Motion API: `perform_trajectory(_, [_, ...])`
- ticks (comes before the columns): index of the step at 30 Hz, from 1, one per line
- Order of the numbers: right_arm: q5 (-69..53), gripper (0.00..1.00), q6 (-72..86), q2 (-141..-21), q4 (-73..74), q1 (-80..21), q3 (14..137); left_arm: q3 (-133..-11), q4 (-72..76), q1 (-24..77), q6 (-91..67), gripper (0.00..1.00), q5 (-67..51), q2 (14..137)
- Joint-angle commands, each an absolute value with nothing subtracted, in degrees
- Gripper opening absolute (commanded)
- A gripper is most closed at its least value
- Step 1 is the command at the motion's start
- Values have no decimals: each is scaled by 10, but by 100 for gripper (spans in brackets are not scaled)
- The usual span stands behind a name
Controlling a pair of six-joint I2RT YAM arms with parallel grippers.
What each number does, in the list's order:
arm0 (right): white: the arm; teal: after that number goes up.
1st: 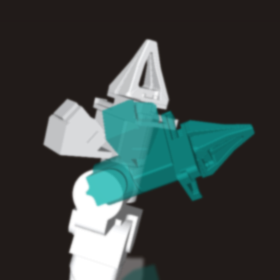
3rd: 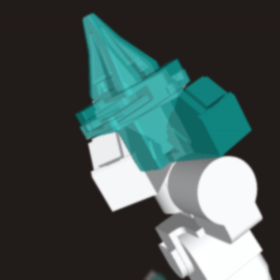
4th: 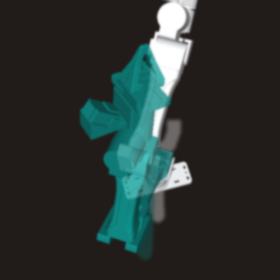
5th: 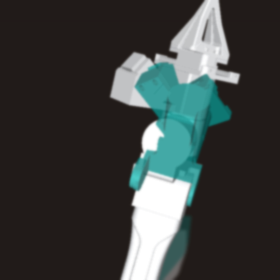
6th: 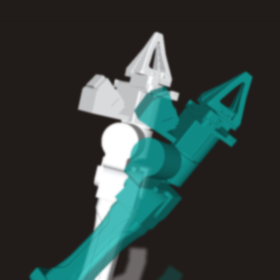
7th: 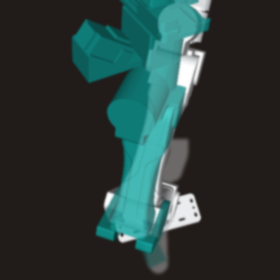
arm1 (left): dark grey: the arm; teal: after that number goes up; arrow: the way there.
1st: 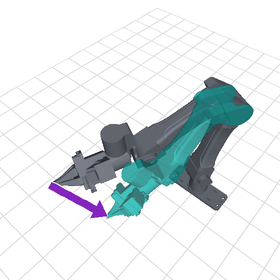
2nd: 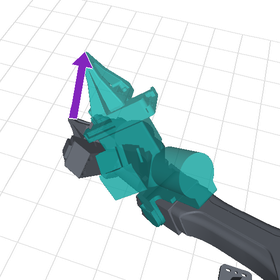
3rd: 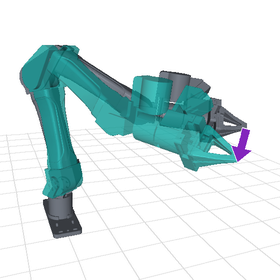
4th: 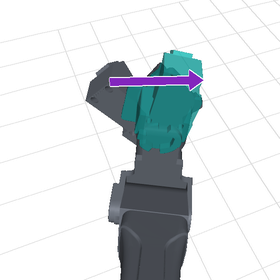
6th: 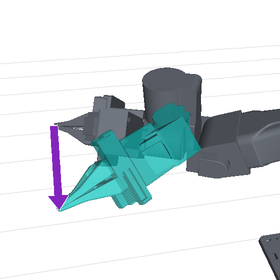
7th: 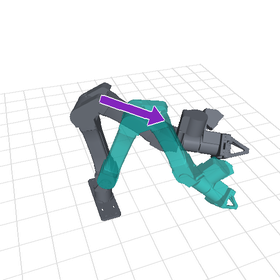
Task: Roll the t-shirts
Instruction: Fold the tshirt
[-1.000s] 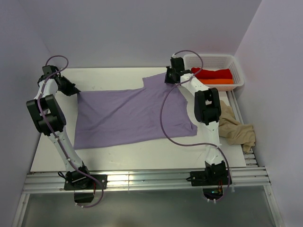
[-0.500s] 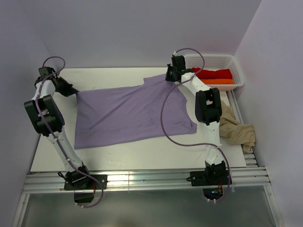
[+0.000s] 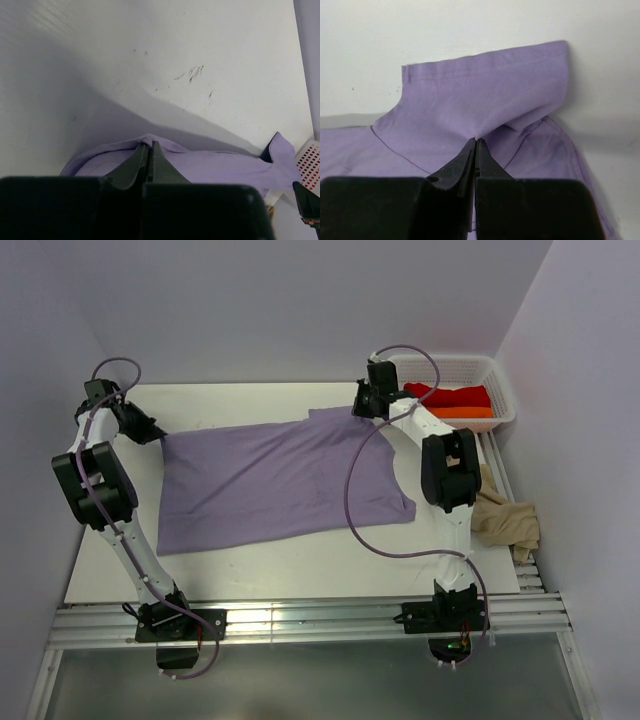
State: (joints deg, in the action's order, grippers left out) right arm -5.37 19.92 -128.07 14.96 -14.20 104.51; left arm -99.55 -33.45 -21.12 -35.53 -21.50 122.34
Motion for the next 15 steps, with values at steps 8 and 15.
perform_trajectory(8, [-24,0,185,-1180,107,-160,960,-956,-335,-228,-342,0,-225,1160])
perform_trajectory(15, [-4,0,190,-1142,84,-177,890,-918,-329,-237,-333,0,-225,1131])
